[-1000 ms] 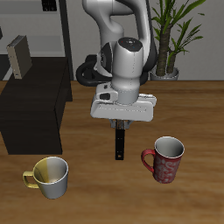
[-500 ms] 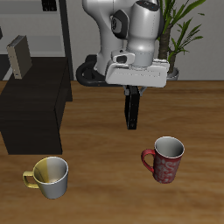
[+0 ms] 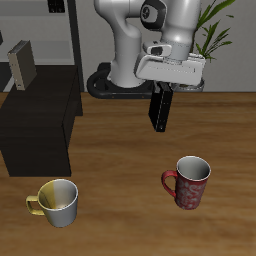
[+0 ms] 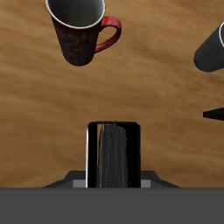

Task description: Yellow book upright top shelf and black book top region shelf and red mug top shelf

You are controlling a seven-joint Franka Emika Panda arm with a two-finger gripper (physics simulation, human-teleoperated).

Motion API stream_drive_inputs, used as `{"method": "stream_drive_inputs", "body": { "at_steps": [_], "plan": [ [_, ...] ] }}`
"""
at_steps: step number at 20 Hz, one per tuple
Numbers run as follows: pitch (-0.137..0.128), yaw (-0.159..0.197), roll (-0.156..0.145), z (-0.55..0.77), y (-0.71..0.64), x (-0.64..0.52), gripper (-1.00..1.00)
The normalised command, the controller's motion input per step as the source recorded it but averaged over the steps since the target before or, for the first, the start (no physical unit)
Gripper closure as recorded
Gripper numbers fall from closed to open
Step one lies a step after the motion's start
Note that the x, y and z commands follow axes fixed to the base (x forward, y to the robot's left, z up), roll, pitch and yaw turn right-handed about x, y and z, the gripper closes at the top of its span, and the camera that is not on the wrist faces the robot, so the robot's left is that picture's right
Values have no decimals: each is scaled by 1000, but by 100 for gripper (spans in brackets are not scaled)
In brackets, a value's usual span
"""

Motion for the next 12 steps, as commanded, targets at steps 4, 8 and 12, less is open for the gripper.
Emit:
{"method": "stream_drive_inputs", "body": {
  "at_steps": [4,8,12],
  "plan": [
    [-44,61,-202,27,122,-89,100],
    [18,62,-251,-95,64,100,100],
    [-7,66,-315,-79,-108,179,100]
  ]
}}
